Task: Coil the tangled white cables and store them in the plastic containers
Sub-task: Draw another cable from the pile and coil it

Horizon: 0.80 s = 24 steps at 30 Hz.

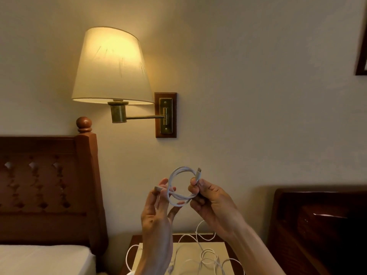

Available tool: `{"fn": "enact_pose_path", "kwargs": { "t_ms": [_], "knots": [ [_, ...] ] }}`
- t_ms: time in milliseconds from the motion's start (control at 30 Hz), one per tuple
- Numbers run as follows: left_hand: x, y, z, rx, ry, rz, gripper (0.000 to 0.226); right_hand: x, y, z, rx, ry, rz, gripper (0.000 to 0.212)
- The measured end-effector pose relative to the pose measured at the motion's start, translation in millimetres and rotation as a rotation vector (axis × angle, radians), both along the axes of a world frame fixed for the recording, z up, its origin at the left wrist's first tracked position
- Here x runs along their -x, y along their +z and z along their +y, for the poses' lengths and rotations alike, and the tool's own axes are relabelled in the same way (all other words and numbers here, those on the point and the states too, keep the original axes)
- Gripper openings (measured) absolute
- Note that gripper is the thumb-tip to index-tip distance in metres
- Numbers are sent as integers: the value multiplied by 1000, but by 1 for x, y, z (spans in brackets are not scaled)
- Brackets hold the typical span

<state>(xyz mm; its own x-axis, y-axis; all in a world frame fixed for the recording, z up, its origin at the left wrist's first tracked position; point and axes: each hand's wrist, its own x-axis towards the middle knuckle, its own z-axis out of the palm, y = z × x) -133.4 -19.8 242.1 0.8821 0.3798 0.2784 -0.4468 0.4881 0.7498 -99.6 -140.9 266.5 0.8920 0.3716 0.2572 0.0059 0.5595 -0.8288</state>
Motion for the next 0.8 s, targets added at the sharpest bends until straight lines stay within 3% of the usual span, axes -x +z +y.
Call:
{"fn": "enact_pose_path", "kwargs": {
  "t_ms": [100, 267, 400, 467, 567, 667, 733, 800],
  "knots": [
    [2, -1, 0, -186, 111, -112, 21, -2, -2, 1, 13, -107, -87, 26],
    [3, -2, 1, -110, 100, -32, 25, -5, -4, 5, -62, -254, -110, 31],
    [-2, 4, 12, -235, 9, 142, 78, -8, -7, -2, -41, -279, -45, 30],
    [-2, 9, 15, -378, -64, 213, 89, -8, -6, -3, -1, -242, -31, 29],
    [-4, 17, 16, -467, -229, 261, 59, -5, -2, -7, 146, -140, -69, 28],
    [-10, 16, 26, -382, -309, 256, 37, -5, 3, -15, 286, -57, -100, 30],
    [-13, 15, 36, -349, -390, 233, 35, -6, 6, -21, 375, -44, -108, 32],
    [-13, 17, 40, -450, -461, 207, 43, -8, 10, -25, 525, -92, -177, 33]
  ]
}}
